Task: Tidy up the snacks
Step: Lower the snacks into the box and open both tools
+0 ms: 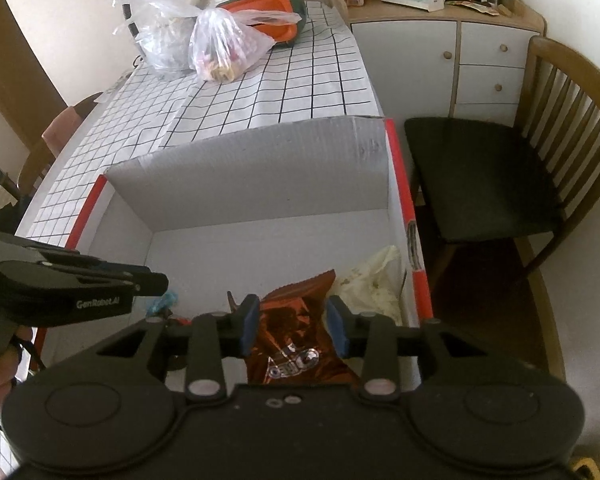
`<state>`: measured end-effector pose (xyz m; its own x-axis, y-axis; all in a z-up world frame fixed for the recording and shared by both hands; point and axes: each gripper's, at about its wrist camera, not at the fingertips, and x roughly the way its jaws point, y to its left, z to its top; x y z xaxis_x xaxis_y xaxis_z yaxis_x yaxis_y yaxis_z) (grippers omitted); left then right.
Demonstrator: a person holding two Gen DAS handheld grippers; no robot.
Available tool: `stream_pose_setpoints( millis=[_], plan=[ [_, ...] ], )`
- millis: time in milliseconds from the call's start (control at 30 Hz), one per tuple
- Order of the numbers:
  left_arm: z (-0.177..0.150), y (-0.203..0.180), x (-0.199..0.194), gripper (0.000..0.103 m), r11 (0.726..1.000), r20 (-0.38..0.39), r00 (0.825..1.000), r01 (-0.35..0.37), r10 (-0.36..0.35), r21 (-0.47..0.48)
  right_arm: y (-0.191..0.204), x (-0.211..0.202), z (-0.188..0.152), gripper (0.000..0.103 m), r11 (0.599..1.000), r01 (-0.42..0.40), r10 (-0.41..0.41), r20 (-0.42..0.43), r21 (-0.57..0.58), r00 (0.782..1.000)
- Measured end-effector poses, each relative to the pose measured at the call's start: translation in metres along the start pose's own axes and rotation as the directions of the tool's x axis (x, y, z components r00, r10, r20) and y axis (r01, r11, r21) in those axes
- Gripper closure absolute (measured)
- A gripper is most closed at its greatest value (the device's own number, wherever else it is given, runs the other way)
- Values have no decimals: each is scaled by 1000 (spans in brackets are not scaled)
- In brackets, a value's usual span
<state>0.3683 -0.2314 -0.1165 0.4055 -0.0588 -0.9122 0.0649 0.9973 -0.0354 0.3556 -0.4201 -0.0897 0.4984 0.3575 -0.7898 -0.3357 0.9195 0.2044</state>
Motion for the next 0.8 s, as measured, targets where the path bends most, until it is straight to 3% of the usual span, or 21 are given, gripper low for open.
stream_pose_setpoints(
  millis=[267,667,800],
  plan=[
    [-4,4,-9,76,1000,31,999,23,-23,-20,4,-7,-2,63,1000,-4,4,13,6,1000],
    [-21,9,-53,74,998,123,990,66,-65,-6,25,-40,-10,40,1000,-1,3,97,-16,995],
    [-29,13,-71,73,998,154,986,70,-70,3,38,-55,-14,39,1000,-5,8,130,-25,991]
  ],
)
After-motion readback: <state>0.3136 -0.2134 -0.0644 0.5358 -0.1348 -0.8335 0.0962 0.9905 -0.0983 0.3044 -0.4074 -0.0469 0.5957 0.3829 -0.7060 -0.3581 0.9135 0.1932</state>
